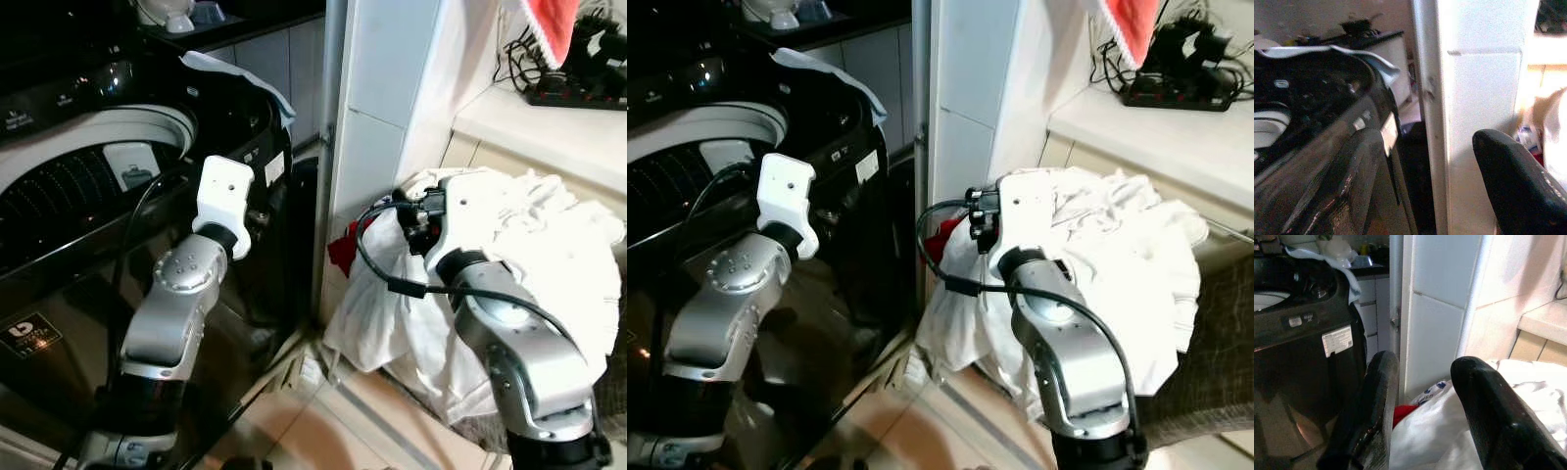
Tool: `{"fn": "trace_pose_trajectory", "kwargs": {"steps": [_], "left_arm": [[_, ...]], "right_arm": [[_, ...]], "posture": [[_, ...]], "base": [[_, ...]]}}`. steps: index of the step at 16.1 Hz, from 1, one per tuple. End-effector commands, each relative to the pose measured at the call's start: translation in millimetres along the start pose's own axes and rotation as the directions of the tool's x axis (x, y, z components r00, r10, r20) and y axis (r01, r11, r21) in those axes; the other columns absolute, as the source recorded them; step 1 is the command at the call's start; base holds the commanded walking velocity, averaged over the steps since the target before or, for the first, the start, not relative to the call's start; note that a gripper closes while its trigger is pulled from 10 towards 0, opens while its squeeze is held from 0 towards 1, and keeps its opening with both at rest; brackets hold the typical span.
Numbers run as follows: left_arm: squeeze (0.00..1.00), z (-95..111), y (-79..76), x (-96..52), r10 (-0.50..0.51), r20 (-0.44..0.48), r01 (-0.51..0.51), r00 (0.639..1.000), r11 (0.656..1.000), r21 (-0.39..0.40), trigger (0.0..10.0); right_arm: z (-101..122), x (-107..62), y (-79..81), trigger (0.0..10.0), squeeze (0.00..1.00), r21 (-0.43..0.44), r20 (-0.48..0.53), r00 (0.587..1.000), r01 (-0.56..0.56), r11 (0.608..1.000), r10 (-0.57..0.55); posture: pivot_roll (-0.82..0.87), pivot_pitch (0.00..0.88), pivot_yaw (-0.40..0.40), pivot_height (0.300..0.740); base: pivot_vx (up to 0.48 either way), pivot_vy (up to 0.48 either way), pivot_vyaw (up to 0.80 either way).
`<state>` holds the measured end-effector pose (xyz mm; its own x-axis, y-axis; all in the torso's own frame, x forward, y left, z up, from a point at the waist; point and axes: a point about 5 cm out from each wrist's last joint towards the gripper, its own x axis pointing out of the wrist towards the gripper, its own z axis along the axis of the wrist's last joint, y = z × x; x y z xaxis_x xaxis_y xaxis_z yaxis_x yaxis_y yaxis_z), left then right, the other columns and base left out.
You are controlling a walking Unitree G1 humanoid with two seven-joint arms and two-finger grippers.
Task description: Clothes washing
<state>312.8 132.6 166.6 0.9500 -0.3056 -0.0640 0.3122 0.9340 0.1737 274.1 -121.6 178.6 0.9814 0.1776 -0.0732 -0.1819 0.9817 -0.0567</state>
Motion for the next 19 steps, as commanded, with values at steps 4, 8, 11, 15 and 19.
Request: {"fn": "trace_pose_trajectory", "kwargs": {"steps": [4, 8, 11, 15, 19], "left_arm": [[0.00, -22, -7.8, -1.6, -0.051, -0.081, 0.053, 0.995, 0.998, 0.021, 10.0], [0.00, -33, -10.5, -3.6, -0.092, -0.121, 0.097, 0.988, 0.995, 0.038, 10.0], [0.00, -59, -4.8, -8.9, -0.064, -0.226, 0.080, 0.972, 0.995, 0.061, 10.0], [0.00, -89, -3.3, -18.2, -0.047, -0.316, 0.070, 0.948, 0.996, 0.062, 10.0], [0.00, -98, -6.0, -24.0, -0.059, -0.330, 0.082, 0.942, 0.995, 0.059, 10.0]], "right_arm": [[-24, 0.4, -0.9, 10.0, 0.00, -0.015, -0.091, 0.996, 0.001, 1.000, -0.002], [-32, 0.4, 3.2, 10.0, 0.00, -0.014, -0.113, 0.993, -0.036, 0.999, 0.034], [-45, -3.4, 20.8, 10.0, 0.00, 0.010, -0.120, 0.963, -0.242, 0.970, 0.242], [-72, -3.0, 22.4, 10.0, 0.00, -0.006, -0.233, 0.939, -0.262, 0.965, 0.253], [-76, -6.9, 24.7, 10.0, 0.00, -0.003, -0.215, 0.936, -0.287, 0.958, 0.280]], "posture": [[0.02, 0.000, 0.025, 0.740], [0.01, 0.000, 0.030, 0.740], [0.01, 0.000, 0.033, 0.740], [0.02, 0.000, 0.028, 0.740], [0.03, 0.000, 0.026, 0.740]], "base": [[0.000, 0.000, 0.00], [0.000, 0.000, 0.00], [0.000, 0.000, 0.00], [0.000, 0.000, 0.00], [0.000, 0.000, 0.00]]}}
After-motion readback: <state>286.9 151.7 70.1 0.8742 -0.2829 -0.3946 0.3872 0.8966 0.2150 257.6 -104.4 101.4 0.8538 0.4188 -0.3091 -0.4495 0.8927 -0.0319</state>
